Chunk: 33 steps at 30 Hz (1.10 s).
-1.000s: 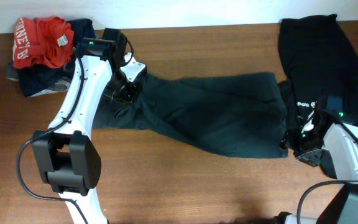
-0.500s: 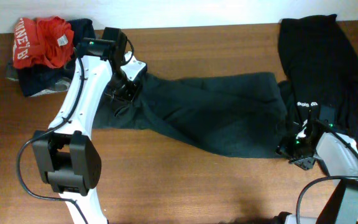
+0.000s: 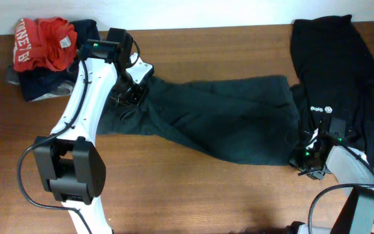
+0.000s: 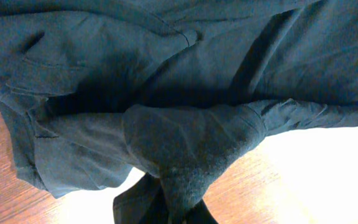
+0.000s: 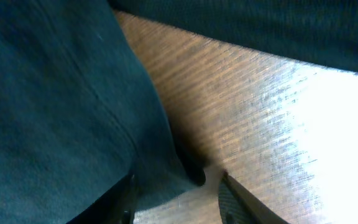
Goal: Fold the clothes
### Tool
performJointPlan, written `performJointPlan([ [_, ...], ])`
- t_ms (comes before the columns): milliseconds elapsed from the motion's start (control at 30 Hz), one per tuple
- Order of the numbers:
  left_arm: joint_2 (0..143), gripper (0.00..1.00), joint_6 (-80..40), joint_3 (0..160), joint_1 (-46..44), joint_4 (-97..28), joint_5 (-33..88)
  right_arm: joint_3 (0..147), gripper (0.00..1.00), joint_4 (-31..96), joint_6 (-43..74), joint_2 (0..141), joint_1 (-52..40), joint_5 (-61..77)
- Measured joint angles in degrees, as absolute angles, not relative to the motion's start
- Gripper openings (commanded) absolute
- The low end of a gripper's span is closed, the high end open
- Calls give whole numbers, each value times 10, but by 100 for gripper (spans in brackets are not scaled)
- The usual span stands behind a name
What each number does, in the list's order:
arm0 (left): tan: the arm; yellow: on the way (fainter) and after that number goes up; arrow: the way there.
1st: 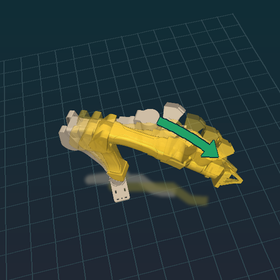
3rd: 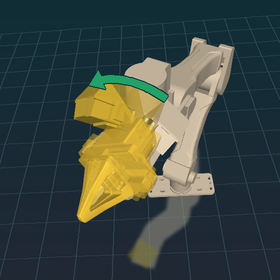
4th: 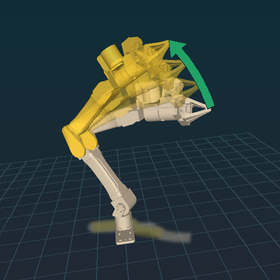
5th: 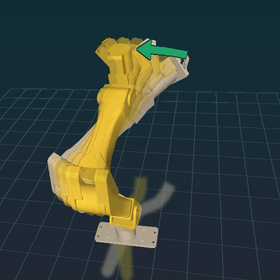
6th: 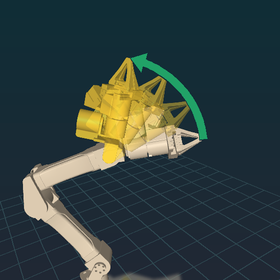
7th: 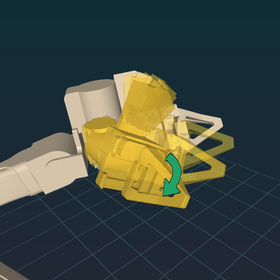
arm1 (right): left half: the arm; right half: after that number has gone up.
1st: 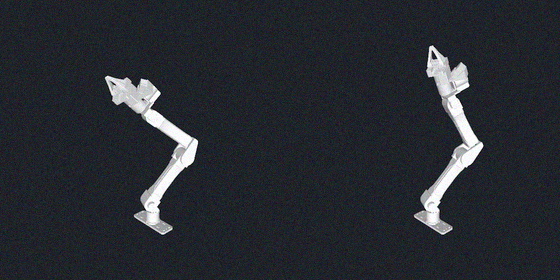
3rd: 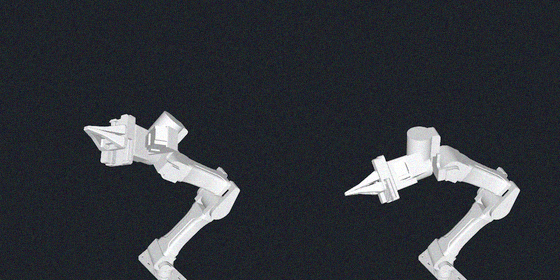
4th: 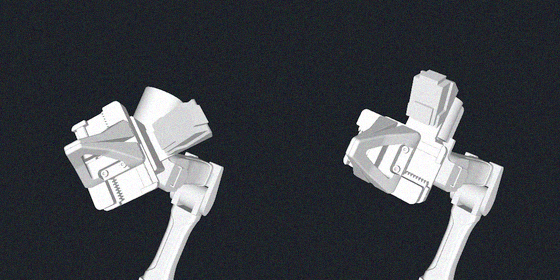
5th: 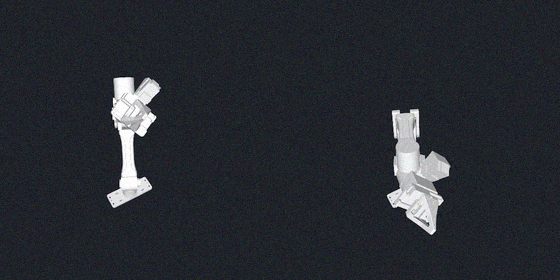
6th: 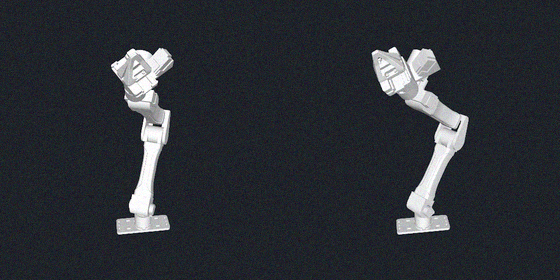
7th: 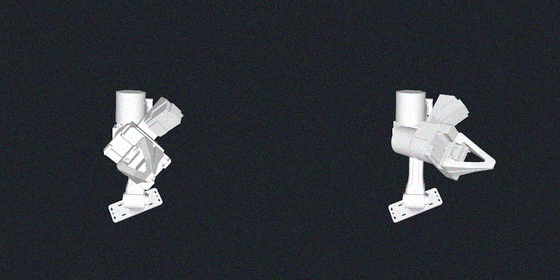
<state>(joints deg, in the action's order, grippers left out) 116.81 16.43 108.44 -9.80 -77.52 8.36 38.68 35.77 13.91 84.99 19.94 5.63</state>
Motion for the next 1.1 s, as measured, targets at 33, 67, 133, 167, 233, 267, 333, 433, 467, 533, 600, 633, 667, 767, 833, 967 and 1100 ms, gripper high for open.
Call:
performJointPlan([
  [33,1168,1,164,1084,-98,-775,83,384,44,349,138,849,199,58],
  [67,1168,1,164,1084,-98,-775,83,383,43,340,138,848,199,60],
  [133,1168,1,164,1084,-98,-775,82,381,42,325,137,848,199,63],
  [167,1168,1,164,1084,-98,-775,81,380,43,319,137,848,199,65],
  [233,1168,1,164,1084,-98,-774,81,379,42,313,137,848,198,69],
  [267,1168,1,164,1084,-98,-773,81,378,42,312,137,848,197,69],
  [333,1168,1,164,1084,-98,-773,81,378,40,309,137,847,190,68],
  [433,1168,1,164,1084,-98,-773,79,377,30,303,138,848,162,69],
  [467,1168,1,164,1084,-98,-773,80,376,24,303,141,848,151,69],
  [533,1168,1,164,1084,-98,-773,79,375,11,303,150,848,132,72],
  [600,1168,1,164,1084,-98,-773,79,374,4,304,163,848,117,76],
  [633,1168,1,164,1084,-98,-773,79,374,4,305,167,848,114,78],
  [667,1168,1,164,1084,-98,-773,79,374,4,307,173,848,112,80],
  [767,1168,1,164,1084,-98,-773,79,382,4,343,184,848,113,80],
  [833,1168,1,164,1084,-98,-773,77,396,4,377,189,849,115,80],
  [967,1168,1,161,1084,-98,-776,67,476,4,475,194,845,125,67],
  [1100,1168,1,143,1084,-97,-799,64,583,4,559,195,836,137,59],
])
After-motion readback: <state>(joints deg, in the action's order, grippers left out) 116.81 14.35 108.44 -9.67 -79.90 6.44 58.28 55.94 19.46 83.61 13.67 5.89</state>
